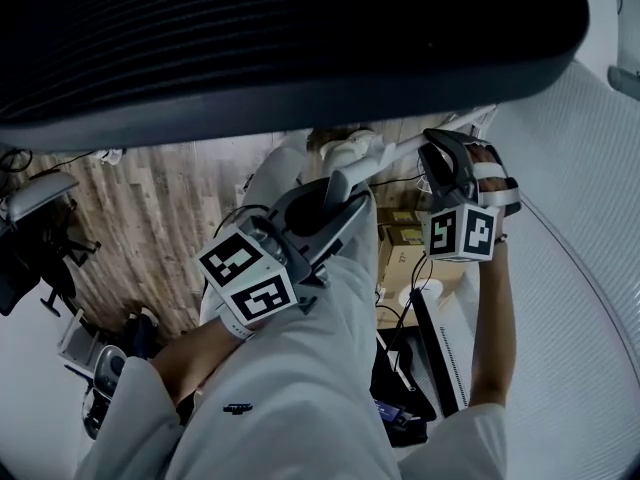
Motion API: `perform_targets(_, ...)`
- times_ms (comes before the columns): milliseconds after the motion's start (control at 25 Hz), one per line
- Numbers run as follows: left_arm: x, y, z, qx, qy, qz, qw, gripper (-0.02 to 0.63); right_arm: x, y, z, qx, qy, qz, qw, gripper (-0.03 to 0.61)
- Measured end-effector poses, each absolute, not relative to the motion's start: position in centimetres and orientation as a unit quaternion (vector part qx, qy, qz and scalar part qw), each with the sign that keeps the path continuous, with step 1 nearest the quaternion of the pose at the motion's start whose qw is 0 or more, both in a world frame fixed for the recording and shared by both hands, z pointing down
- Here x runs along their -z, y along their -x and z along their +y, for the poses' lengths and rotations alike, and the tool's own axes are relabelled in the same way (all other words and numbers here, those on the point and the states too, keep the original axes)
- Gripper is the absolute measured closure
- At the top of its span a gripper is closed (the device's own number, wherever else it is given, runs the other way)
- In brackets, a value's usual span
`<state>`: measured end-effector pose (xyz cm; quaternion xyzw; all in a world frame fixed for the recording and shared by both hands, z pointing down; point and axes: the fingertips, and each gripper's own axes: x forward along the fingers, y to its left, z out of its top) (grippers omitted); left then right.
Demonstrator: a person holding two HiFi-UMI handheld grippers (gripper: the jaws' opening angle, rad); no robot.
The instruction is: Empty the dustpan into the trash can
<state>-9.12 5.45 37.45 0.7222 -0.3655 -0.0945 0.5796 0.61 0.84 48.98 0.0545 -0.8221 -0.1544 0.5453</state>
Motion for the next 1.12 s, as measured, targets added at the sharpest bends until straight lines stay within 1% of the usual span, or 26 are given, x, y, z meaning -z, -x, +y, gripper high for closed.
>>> perform_targets(160, -37.3, 9.0, 5.6, 0.097, -0.723, -0.362, 0.580, 0.503, -49.0, -0.6, 0.8, 0.158, -0.055, -0.821, 0.546, 0.491)
perform_targets(680, -34.5, 7.7, 5.2, 0.068, -0.767, -0.348, 0.535, 0.505, -46.9, -1.4, 0.7, 0.140, -0.093, -0.827, 0.536, 0.491)
perform_targets(1120, -30.7, 5.6, 5.4, 0.038, -0.814, -0.328, 0.478, 0.506, -43.9, -2.9, 1.8, 0.117, -0.156, -0.835, 0.514, 0.491)
